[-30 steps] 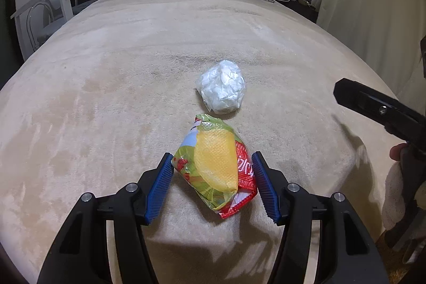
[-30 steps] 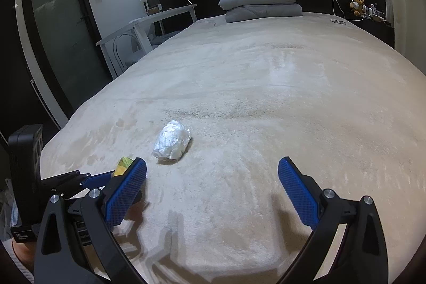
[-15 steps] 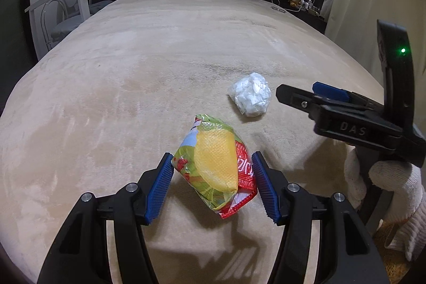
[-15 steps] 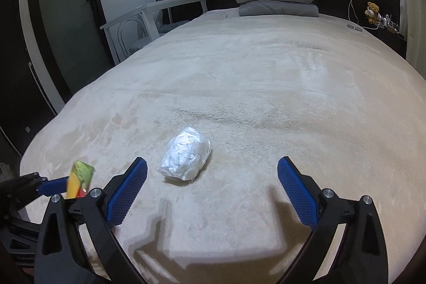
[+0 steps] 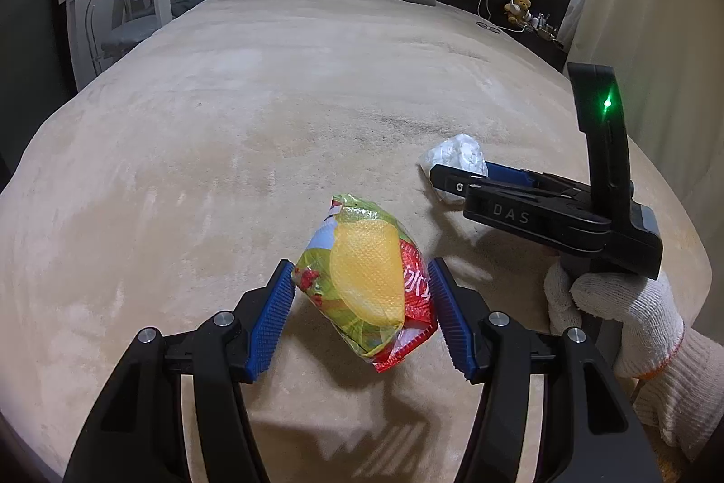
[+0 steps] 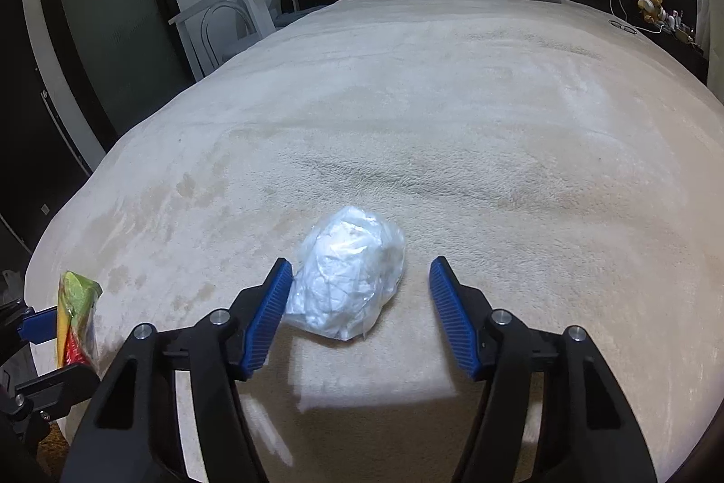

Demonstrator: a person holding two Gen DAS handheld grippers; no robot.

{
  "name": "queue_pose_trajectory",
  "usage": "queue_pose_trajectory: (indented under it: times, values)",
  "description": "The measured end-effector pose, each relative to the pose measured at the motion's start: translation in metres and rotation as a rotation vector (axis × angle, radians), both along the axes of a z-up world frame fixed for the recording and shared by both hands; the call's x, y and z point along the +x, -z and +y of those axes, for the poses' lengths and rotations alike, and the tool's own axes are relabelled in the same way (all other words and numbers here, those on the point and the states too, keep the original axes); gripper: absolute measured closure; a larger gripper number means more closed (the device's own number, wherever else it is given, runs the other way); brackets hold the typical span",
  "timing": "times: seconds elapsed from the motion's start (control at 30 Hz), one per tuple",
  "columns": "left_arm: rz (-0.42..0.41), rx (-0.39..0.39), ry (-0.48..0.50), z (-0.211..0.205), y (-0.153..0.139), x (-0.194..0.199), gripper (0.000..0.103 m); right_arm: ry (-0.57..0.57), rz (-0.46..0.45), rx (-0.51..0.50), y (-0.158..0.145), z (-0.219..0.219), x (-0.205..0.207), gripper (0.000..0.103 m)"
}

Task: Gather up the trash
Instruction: 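Grasp the snack wrapper with the left tool while the right grasps the white plastic, then carry the snack wrapper and white plastic down toward the clear floor bag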

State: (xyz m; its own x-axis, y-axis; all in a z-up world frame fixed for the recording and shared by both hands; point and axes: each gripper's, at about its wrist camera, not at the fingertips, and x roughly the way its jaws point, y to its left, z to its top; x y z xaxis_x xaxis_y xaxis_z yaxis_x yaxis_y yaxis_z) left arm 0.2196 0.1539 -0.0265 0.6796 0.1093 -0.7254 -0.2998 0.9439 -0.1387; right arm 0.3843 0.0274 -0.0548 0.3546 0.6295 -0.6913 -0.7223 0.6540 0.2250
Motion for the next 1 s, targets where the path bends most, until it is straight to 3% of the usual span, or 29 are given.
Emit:
queue_pose_trajectory:
  times: [0.47, 1.0]
  values:
    - [0.003, 0.011, 0.002, 0.001, 0.004, 0.001, 0.044, -0.028, -0.020, 0.015, -0.011, -0.007, -0.010, 0.060]
    - [-0.109, 0.014, -0.022, -0.016, -0.014, -0.038, 0.044, 0.034, -0.056, 0.068, -0.041, -0.072, -0.064, 0.060]
